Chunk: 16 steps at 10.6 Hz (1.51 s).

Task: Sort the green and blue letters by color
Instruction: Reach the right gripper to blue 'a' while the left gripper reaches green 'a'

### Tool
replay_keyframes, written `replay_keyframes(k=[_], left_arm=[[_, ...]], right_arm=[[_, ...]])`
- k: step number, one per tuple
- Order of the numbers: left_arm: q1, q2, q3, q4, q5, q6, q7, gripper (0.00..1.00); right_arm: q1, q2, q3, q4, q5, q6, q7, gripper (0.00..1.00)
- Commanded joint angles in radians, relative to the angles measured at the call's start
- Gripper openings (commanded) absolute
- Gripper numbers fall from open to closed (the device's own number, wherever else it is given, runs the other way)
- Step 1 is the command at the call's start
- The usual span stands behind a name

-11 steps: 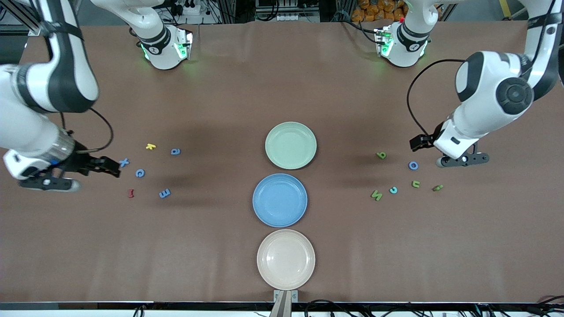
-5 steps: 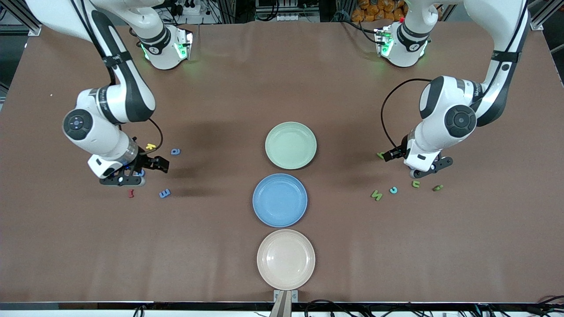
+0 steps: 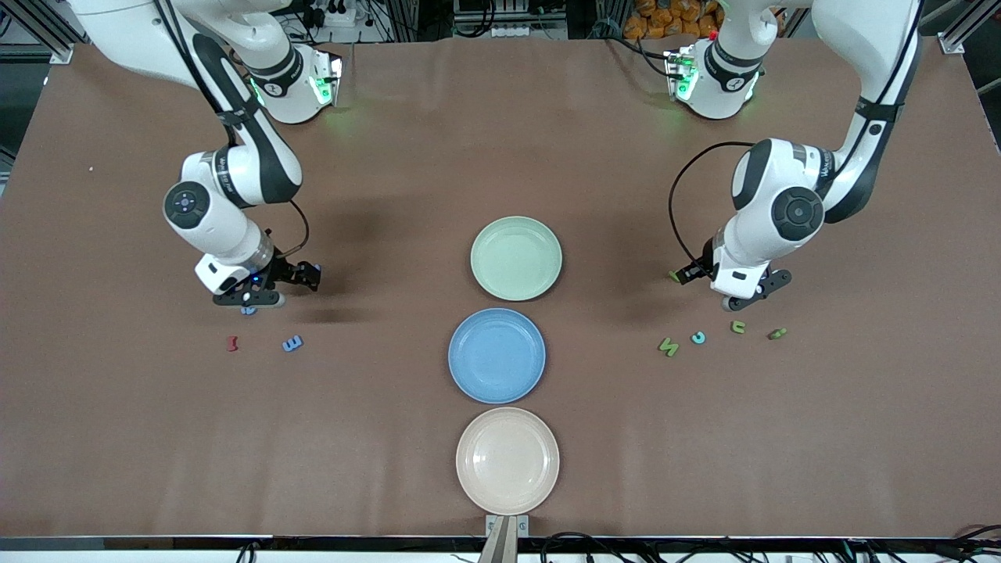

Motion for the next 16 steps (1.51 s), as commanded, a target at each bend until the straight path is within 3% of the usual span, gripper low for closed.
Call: replay_keyframes(k=[1, 3, 12, 16], left_arm=[[-0.018, 0.025, -0.006, -0.015, -0.023, 0.05, -0.106, 0.62], [-0.018, 0.042, -0.006, -0.017, -0.023, 0.084, -0.143, 0.62], [-0.006, 0.095, -0.006, -0.077, -0.02, 0.196, -0.149, 0.62], [-0.004, 0.12, -0.006, -0.078, -0.02, 0.231, -0.149, 0.61]], right_arm=[[0.021, 0.037, 0.003, -0.077, -0.001, 0.097, 0.014, 1.0], [0.024, 0.064, 0.003, -0.104, -0.001, 0.141, 0.018, 1.0], [0.031, 0.01, 0.014, -0.186, -0.003, 0.138, 0.055, 0.99], [0.03, 0.013, 0.014, -0.181, -0.003, 0.141, 0.055, 0.84]])
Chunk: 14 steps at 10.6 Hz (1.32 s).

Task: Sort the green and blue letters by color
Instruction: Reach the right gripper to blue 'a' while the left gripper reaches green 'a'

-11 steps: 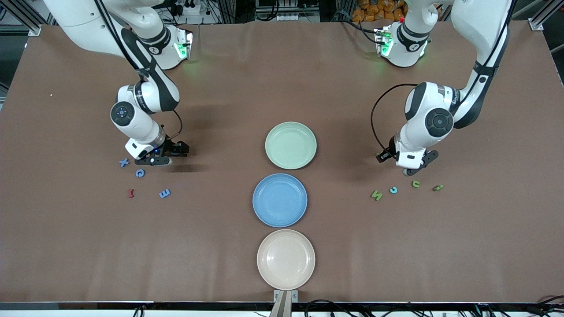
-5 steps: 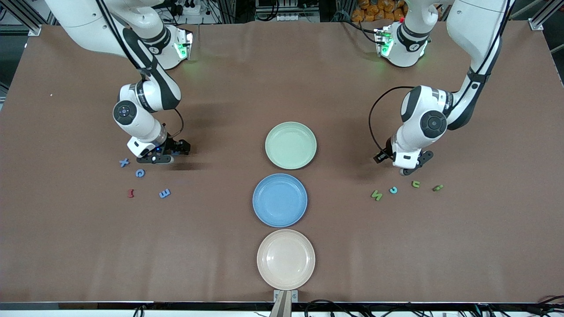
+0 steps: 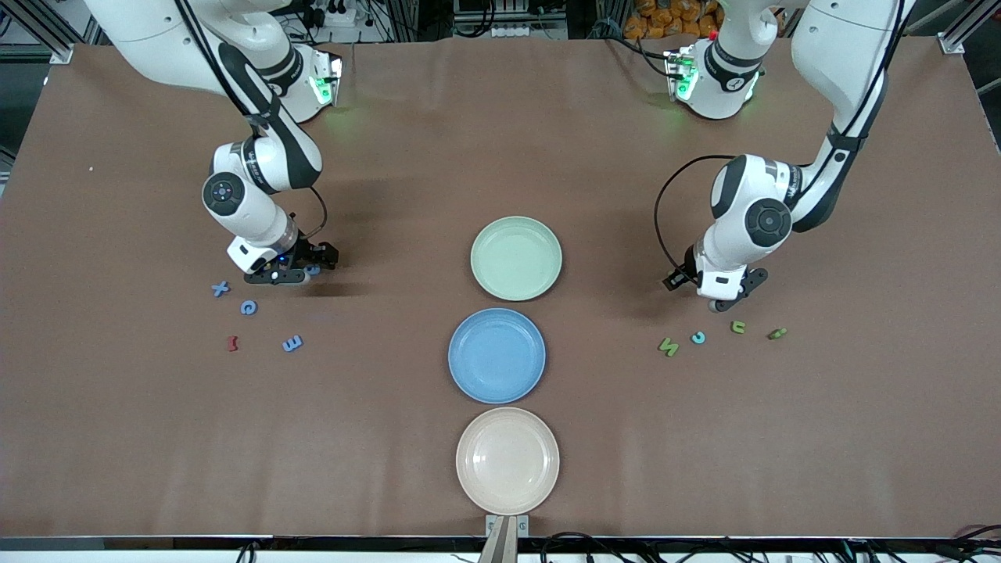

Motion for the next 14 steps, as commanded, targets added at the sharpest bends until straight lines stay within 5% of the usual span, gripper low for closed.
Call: replay_keyframes(k=[1, 4, 8, 13, 14], left_arm=[[0.004, 0.01, -0.003, -0.01, -0.02, 0.029, -0.014, 0.61], [0.004, 0.019, -0.003, -0.011, -0.02, 0.043, -0.014, 0.49], [0.004, 0.021, -0.001, -0.013, -0.02, 0.043, -0.014, 0.49], [0.002, 0.036, -0.001, -0.013, -0.013, 0.058, -0.014, 0.4], [-0.001, 0.036, -0.001, -0.013, -0.011, 0.062, -0.013, 0.25]], right_arm=[[0.006, -0.027, 0.002, -0.031, -0.003, 0.012, 0.026, 0.84], [0.006, -0.024, 0.002, -0.028, -0.001, 0.014, 0.026, 0.71], [0.003, -0.023, 0.002, -0.027, -0.001, 0.011, 0.026, 0.26], [0.003, -0.032, 0.002, 0.016, -0.001, -0.007, 0.028, 0.13], [0.004, -0.041, 0.002, 0.05, 0.0, -0.049, 0.028, 0.13]])
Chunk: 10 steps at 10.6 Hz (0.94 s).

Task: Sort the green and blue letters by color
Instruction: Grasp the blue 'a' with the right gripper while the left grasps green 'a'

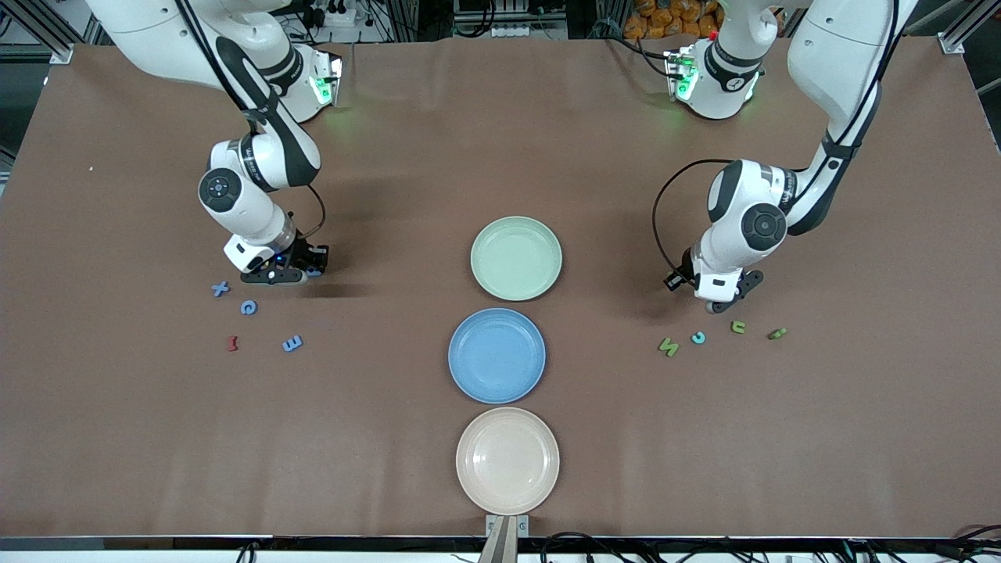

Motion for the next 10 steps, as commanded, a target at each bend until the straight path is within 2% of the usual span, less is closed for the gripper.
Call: replay_keyframes(k=[1, 2, 4, 7, 10], left_arm=[[-0.006, 0.0, -0.002, -0.008, -0.011, 0.024, -0.011, 0.13], [-0.01, 0.0, -0.002, -0.006, -0.01, 0.024, -0.011, 0.0], [-0.044, -0.02, -0.022, 0.0, -0.011, 0.019, -0.062, 0.0], [-0.193, -0.023, -0.024, 0.081, -0.008, 0.004, -0.224, 0.0], [-0.259, -0.011, -0.028, 0.21, -0.006, -0.094, -0.232, 0.0]], right_arm=[[0.006, -0.024, 0.002, 0.09, 0.0, -0.11, 0.037, 0.13], [0.015, -0.023, 0.003, 0.135, -0.001, -0.162, 0.088, 0.13], [0.048, 0.0, 0.014, 0.231, 0.0, -0.188, 0.181, 0.13], [0.149, 0.086, 0.019, 0.414, 0.003, -0.213, 0.329, 0.13], [0.238, 0.197, 0.016, 0.608, 0.141, -0.216, 0.355, 0.14]])
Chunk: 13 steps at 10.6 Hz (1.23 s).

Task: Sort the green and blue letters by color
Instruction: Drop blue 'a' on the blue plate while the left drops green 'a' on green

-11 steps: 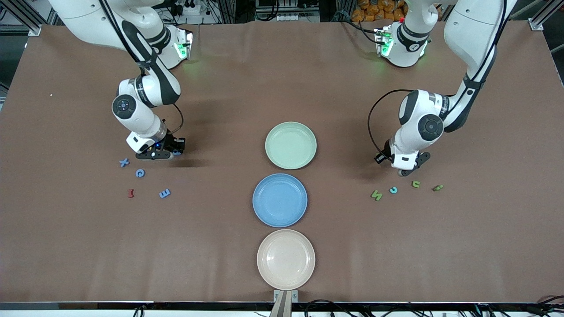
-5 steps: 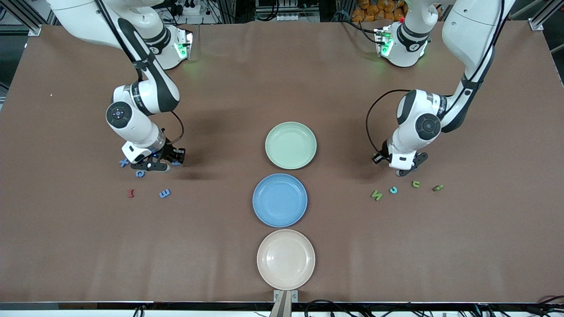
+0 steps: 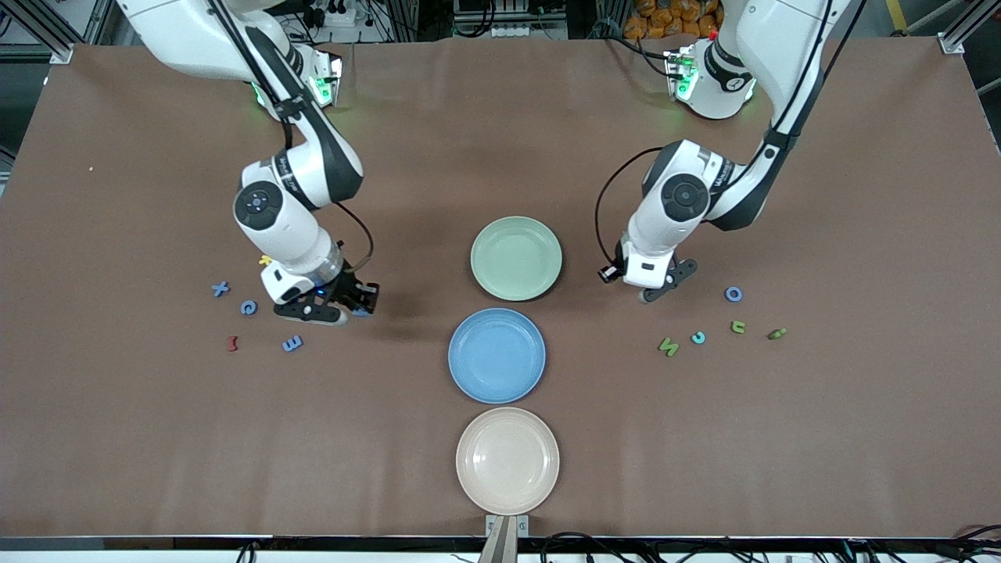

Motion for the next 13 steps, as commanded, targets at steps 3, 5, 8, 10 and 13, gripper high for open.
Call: replay_keyframes(k=[3, 5, 8, 10, 13], left_arm=[[-0.131, 0.075, 0.005, 0.183, -0.01, -0.084, -0.074, 0.0], [-0.177, 0.141, 0.005, 0.28, -0.008, -0.084, -0.151, 0.0], [-0.209, 0.203, 0.005, 0.358, -0.008, -0.084, -0.25, 0.08], [-0.231, 0.235, 0.005, 0.399, -0.008, -0.084, -0.278, 0.2], [-0.229, 0.243, 0.013, 0.413, -0.005, -0.084, -0.275, 1.0]], right_arm=[[0.122, 0.274, -0.004, 0.373, 0.12, -0.011, 0.089, 0.14], [0.169, 0.358, -0.004, 0.503, 0.117, -0.01, 0.138, 0.14], [0.202, 0.406, -0.004, 0.564, 0.115, -0.002, 0.137, 0.26], [0.226, 0.446, -0.003, 0.615, 0.115, 0.062, 0.137, 0.43], [0.245, 0.438, -0.004, 0.612, 0.12, 0.064, 0.137, 1.0]])
